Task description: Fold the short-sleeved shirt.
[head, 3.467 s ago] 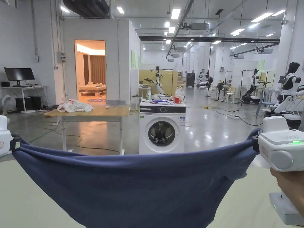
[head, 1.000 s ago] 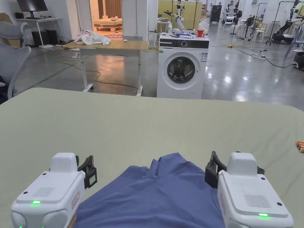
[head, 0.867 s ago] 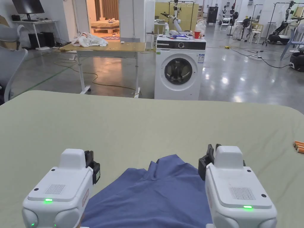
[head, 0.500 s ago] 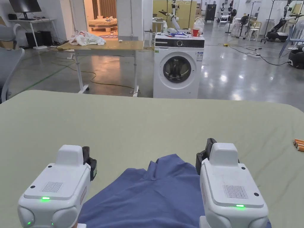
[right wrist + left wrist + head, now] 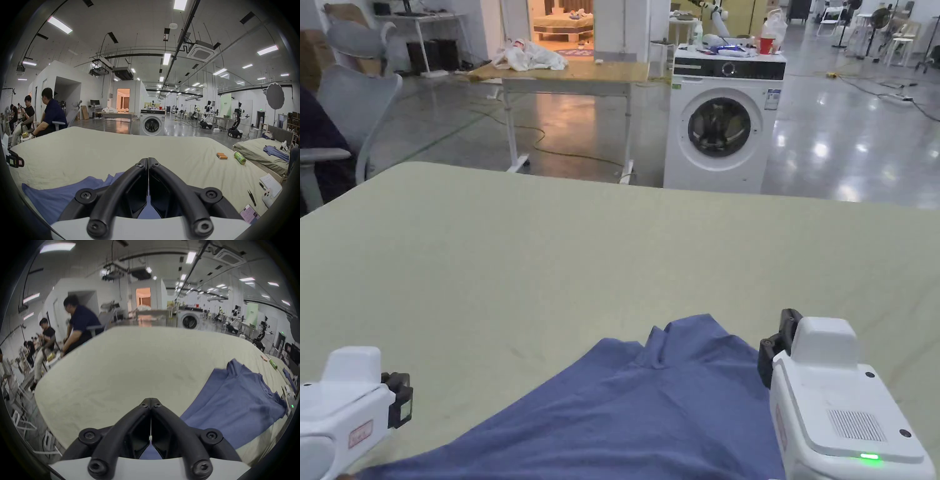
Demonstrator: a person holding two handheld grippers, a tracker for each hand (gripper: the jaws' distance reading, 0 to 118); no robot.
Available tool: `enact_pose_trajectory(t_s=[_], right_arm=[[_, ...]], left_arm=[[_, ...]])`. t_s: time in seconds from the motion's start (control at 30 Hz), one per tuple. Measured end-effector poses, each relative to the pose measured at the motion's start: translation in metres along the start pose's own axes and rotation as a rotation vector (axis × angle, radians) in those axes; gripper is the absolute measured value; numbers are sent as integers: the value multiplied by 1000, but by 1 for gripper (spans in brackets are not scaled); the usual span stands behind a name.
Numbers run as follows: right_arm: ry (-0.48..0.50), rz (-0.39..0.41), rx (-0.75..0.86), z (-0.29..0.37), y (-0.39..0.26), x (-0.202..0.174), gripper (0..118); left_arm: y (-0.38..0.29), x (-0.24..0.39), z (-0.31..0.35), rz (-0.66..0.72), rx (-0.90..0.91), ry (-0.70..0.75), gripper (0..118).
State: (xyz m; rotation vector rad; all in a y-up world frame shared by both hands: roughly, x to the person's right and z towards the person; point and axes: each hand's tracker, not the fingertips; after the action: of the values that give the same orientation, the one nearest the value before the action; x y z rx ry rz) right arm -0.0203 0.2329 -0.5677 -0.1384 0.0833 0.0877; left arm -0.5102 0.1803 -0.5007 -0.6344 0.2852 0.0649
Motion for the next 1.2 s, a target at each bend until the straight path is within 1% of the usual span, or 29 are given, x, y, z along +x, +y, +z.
enact_pose_trajectory(t_s=[0.03, 0.07, 0.13, 0.17, 0.2, 0.37, 0.47, 0.5, 0.53, 0.6, 0.67, 0.73, 0.77, 0.8, 0.83, 0.87, 0.97, 1.0, 1.03, 1.07, 1.1, 1.13, 1.17, 1.2], right_arm=[[3, 3, -8, -2, -3, 0, 0], [5, 4, -20, -4, -5, 0, 0], [11, 2, -35, -7, -10, -1, 0], [15, 1, -41, -8, -12, -2, 0], [17, 2, -46, -10, -13, -2, 0], [35, 14, -79, -16, -21, -6, 0], [24, 27, -99, -19, -25, -7, 0], [24, 25, -106, -20, -26, -7, 0], [27, 22, -115, -21, -28, -6, 0], [24, 25, -128, -23, -31, -6, 0], [27, 34, -144, -25, -35, -5, 0], [28, 38, -158, -29, -38, -5, 0], [25, 40, -168, -31, -38, -5, 0], [25, 41, -175, -33, -38, -4, 0], [28, 41, -182, -36, -38, -3, 0], [33, 39, -188, -41, -37, -1, 0], [55, 31, -230, -65, -30, 9, 0], [71, 39, -264, -78, -28, 12, 2], [99, 45, -303, -93, -25, 16, 8], [127, 50, -342, -111, -24, 20, 16], [171, 38, -378, -130, -24, 24, 36], [197, 48, -422, -145, -25, 27, 51], [211, 60, -469, -163, -27, 28, 64], [215, 70, -505, -179, -30, 28, 70]], left_arm=[[-5, -9, -2, 23, -35, -14, 3], [-11, -17, -4, 55, -69, -19, 11], [-23, -29, -8, 135, -122, -35, 39], [-30, -33, -11, 172, -145, -42, 50], [-34, -37, -14, 188, -166, -44, 56], [-54, -38, -36, 215, -337, 17, 56], [-66, -39, -50, 248, -382, 49, 55], [-67, -37, -52, 250, -365, 44, 54], [-66, -34, -52, 242, -356, 44, 54], [-61, -28, -52, 168, -353, 76, 50], [-62, -19, -47, 149, -353, 74, 45], [-62, -15, -45, 136, -349, 81, 37], [-61, -13, -45, 130, -344, 77, 29], [-60, -22, -48, 123, -340, 67, 16], [-60, -23, -49, 115, -337, 44, 6], [-60, -22, -51, 126, -342, 7, 2], [-61, -26, -48, 122, -342, 4, 0], [-62, -29, -47, 133, -337, -7, 0], [-63, -32, -45, 149, -326, -20, 0], [-63, -32, -40, 158, -318, -33, 0], [-64, -33, -37, 160, -311, -43, 0], [-65, -34, -35, 162, -304, -50, 0], [-65, -36, -33, 166, -296, -53, 0], [-64, -35, -31, 174, -288, -55, 0]])
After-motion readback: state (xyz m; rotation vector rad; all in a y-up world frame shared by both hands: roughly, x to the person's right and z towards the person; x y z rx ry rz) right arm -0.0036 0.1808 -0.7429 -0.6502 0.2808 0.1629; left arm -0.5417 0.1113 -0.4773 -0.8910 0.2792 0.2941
